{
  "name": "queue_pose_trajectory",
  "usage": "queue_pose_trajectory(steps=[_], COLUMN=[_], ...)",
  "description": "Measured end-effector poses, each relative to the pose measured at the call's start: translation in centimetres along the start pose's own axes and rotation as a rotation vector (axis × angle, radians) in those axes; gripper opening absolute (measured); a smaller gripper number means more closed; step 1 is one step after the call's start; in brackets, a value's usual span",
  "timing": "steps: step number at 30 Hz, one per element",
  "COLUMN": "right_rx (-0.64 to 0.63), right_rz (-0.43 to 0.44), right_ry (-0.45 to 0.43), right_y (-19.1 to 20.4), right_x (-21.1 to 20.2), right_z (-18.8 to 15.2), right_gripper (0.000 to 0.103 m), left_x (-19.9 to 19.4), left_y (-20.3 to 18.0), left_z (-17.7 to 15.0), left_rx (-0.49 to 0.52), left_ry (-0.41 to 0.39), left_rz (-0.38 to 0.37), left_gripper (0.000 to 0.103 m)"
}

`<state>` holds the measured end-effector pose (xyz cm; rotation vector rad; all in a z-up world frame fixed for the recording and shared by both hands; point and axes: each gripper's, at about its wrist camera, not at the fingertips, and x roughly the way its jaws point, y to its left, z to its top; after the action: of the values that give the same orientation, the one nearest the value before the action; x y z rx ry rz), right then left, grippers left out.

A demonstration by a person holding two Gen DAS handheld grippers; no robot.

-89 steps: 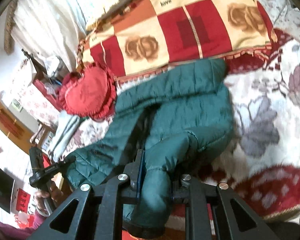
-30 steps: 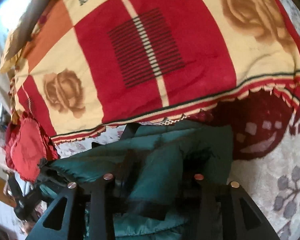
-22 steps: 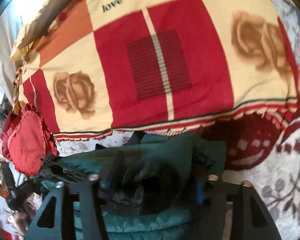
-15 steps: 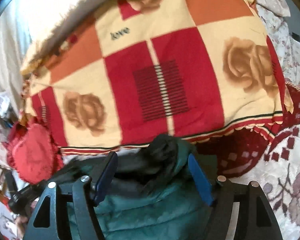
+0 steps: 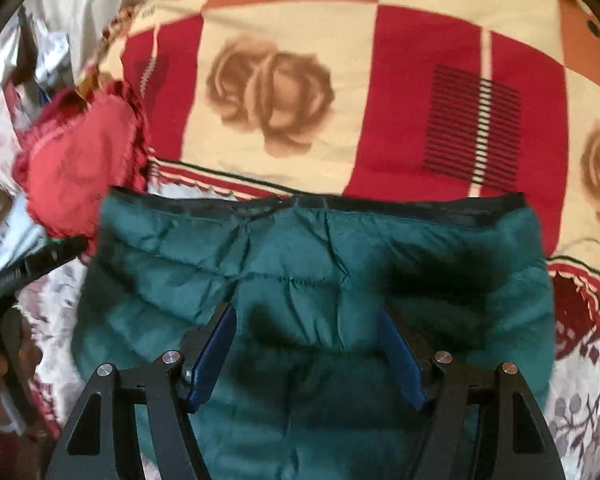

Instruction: Fold large clothes

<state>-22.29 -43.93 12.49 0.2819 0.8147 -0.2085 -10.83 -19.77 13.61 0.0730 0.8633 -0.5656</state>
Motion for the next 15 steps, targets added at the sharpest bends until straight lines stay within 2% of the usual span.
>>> queue_pose_trajectory(steps=[3,5,10,15], right_rx=[0.003,0.033,0.119,0.102], right_rz=[-0.07,-0.098,-0.099,-0.106], right_ry=[-0.012,0.003,0.078,0.072], right_y=[-0.6,-1.8,-4.3,-4.4], right_x=[2.3,4.4,8.5,9.6], right_z=[0.8,1.4,1.9,1.2], right_gripper=[0.07,0.07,0.071,0.071], left_x=[3.2,5.1,8.0,9.1], left_y=[-0.4,0.0,0.6,-0.1], left_z=[-0.1,0.2,0.8,-0.1], left_rx=[0.014,-0.003,-0.042,0.004], left_ry=[0.038,0.054,0.069,0.037], left_rz=[0.046,0.042,0.031,0.074], left_gripper=[0.079,0.079,0.082,0.086])
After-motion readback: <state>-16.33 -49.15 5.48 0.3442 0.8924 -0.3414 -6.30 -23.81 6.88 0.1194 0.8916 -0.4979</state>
